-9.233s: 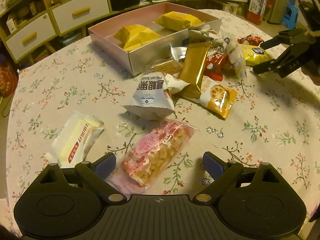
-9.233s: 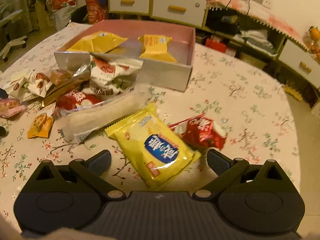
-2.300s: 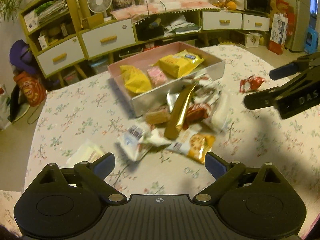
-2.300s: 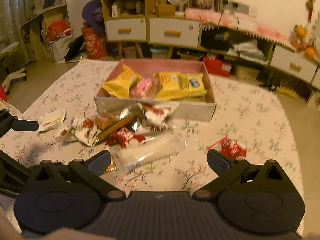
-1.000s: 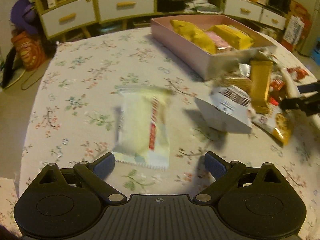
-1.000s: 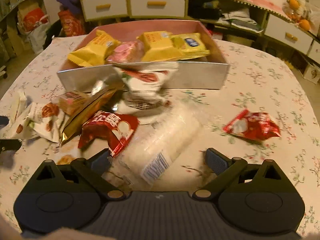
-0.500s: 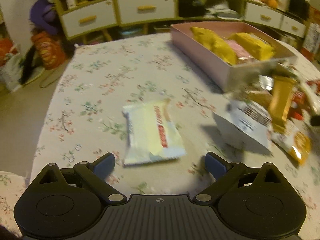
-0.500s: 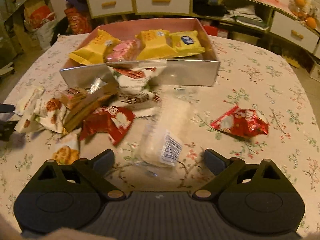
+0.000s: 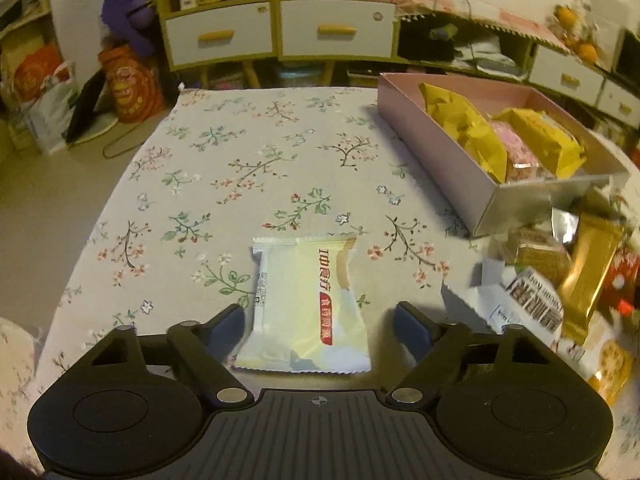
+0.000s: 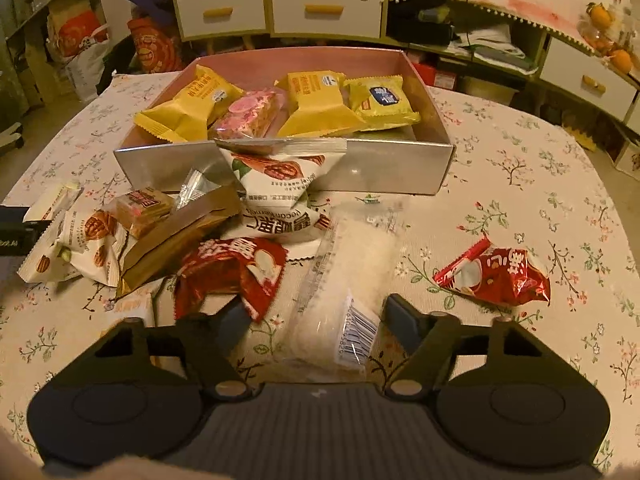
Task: Organize snacks
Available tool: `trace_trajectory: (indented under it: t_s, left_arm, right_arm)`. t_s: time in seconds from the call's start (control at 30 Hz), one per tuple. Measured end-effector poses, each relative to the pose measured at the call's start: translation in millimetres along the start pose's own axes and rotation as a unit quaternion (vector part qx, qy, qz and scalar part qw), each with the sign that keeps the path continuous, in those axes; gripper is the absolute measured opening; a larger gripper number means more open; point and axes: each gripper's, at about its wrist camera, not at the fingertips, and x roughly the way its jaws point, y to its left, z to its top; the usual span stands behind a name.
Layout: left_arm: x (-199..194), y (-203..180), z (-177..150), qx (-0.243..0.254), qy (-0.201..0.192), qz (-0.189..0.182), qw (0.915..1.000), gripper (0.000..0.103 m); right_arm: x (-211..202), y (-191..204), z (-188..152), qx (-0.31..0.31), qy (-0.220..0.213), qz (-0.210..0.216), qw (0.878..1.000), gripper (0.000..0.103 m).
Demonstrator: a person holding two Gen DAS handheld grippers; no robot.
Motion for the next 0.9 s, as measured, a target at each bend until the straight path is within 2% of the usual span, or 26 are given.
trace_trajectory:
  t_s: [0.03,0.1,0.2,0.27,0.53,0.9]
  left_arm:
    - [-1,-1,1,0.001,-0.001,0.001,1.0000,0.071]
    - [-2,-4,2,0.002,-0.001,0.001,1.0000,0.055]
    - [-4,-6,3,-0.006,0.008,0.006,0.9999,0.053]
    - [-5,-8,5,-0.011,0.013,0.008,0.9998,0.052]
    - [-13,-8,6,-0.037,0.034,-0.005,0.9987,0.051]
    - [-31,-9,14,-0.058,0.021,-0.022,0.9978,0.051]
  right_arm:
    - [0,0,1,-0.001,0.000,-0.001,1.000,0.060]
    - [-1,0,2,-0.001,-0.001,-0.002,1.000,0.046]
    - [-3,-2,4,0.011,0.003,-0.005,1.000,0.033]
    - [-4,-4,6,0.018,0.008,-0.007,1.000,0.029]
    - [-12,-8,8,0.035,0.010,-0.009,0.999,0.024]
    - [-28,-19,12,0.067,-0.001,0.002,0.998,0.019]
